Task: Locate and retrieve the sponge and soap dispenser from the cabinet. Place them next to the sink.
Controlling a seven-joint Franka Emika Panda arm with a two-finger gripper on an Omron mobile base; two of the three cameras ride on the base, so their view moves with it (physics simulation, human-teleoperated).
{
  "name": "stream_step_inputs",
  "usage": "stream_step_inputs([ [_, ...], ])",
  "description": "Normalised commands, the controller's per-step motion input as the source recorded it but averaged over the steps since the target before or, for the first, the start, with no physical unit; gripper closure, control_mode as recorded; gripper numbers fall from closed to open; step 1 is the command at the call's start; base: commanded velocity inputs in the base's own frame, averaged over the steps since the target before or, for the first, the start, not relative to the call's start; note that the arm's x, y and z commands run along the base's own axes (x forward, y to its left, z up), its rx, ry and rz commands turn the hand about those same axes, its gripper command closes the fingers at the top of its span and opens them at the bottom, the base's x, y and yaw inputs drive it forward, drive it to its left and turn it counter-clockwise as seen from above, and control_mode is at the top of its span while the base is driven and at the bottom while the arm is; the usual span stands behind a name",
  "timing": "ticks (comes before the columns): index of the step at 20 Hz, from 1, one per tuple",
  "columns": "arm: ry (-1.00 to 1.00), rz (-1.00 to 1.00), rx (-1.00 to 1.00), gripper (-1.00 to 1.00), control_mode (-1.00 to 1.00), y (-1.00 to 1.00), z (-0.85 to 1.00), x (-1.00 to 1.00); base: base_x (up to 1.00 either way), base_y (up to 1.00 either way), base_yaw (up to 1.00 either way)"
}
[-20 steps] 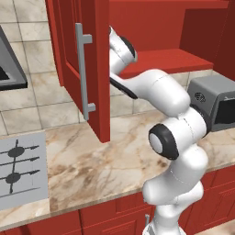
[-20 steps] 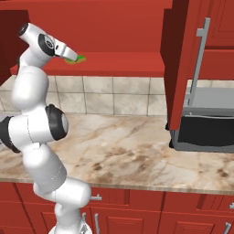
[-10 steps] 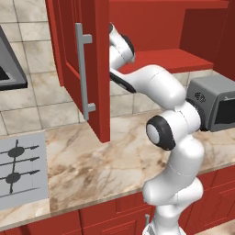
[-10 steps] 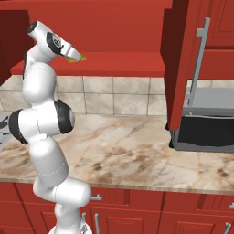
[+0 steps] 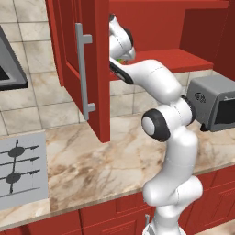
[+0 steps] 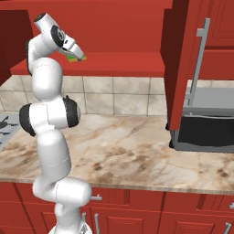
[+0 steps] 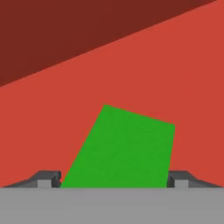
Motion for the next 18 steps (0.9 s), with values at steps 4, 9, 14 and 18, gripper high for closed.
stream_step_inputs([
  [4,0.13,-0.04,0.01,1.00,-1.00,0.00,-0.37,0.00,0.00,0.00,0.00],
  [9,0.04,-0.04,0.04,1.00,-1.00,0.00,-0.30,0.00,0.00,0.00,0.00],
  [14,-0.08,-0.03,0.10,1.00,-1.00,0.00,-0.03,-0.12,0.00,0.00,0.00],
  [18,-0.14,-0.01,0.06,1.00,-1.00,0.02,-0.03,-0.18,0.00,0.00,0.00],
])
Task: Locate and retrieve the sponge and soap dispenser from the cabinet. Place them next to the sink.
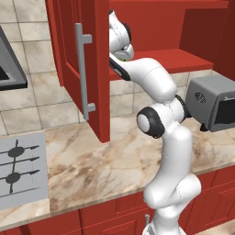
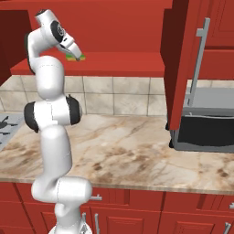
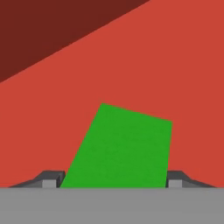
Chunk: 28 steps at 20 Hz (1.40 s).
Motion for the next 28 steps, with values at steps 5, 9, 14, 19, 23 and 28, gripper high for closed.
stream_step_inputs([
  [5,-0.16,0.03,-0.04,1.00,-1.00,0.04,-0.12,-0.19,0.00,0.00,0.00],
  [9,-0.14,0.09,-0.14,1.00,-1.00,0.05,-0.07,-0.04,0.00,0.00,0.00],
  [14,-0.03,0.07,-0.06,1.00,-1.00,0.00,0.00,0.01,0.00,0.00,0.00],
  [19,0.01,0.01,-0.02,1.00,-1.00,0.00,0.20,0.06,0.00,0.00,0.00],
  [23,0.01,0.00,0.00,1.00,-1.00,0.00,0.41,0.00,0.00,0.00,0.00],
  [28,0.02,0.00,0.00,1.00,-1.00,0.00,0.17,0.05,0.00,0.00,0.00],
])
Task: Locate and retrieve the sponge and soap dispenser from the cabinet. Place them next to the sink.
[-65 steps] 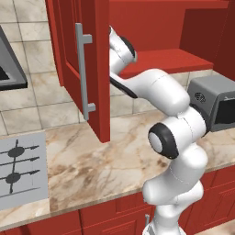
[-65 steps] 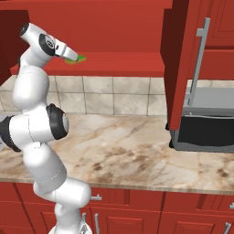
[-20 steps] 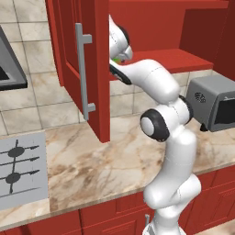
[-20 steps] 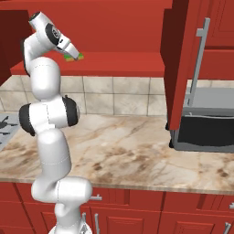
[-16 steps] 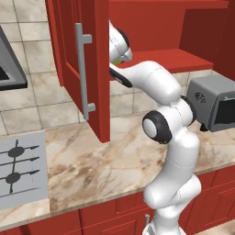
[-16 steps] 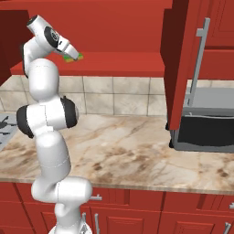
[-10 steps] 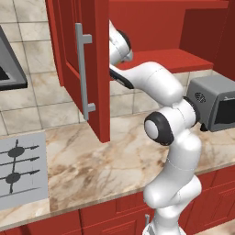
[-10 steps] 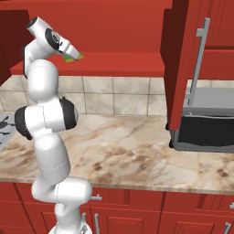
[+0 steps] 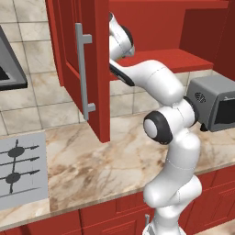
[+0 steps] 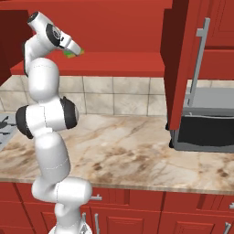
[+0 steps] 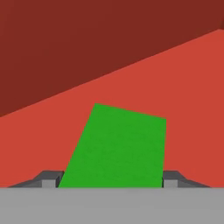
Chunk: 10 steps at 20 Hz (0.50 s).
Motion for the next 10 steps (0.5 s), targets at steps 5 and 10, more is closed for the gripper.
stream_step_inputs([
  [5,0.00,0.00,0.00,1.00,-1.00,0.00,0.00,-0.01,0.00,0.00,0.00],
  [10,0.00,0.00,0.00,1.00,-1.00,-0.06,0.00,-0.32,0.00,0.00,0.00],
])
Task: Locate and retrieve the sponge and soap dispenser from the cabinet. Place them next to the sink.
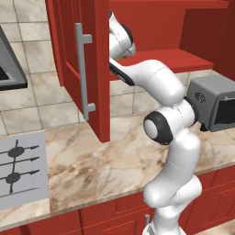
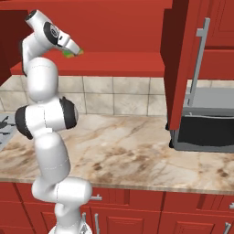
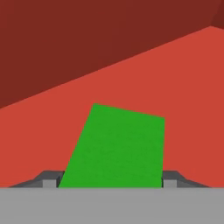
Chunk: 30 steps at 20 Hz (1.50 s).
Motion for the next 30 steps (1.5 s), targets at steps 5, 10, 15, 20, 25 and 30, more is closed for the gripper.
stream_step_inputs([
  [5,0.00,0.00,0.00,1.00,-1.00,-0.05,0.00,-0.42,0.00,0.00,0.00],
  [10,0.00,0.00,0.00,1.00,-1.00,-0.07,0.00,-0.39,0.00,0.00,0.00],
  [15,-0.03,0.00,0.00,1.00,-1.00,-0.09,0.00,-0.46,0.00,0.00,0.00],
  [20,-0.05,0.00,0.00,1.00,-1.00,-0.12,0.03,-0.53,0.00,0.00,0.00],
  [25,-0.05,0.01,0.00,1.00,-1.00,-0.12,0.01,-0.55,0.00,0.00,0.00],
  [30,-0.04,0.00,0.00,1.00,-1.00,-0.17,0.00,-0.63,0.00,0.00,0.00],
])
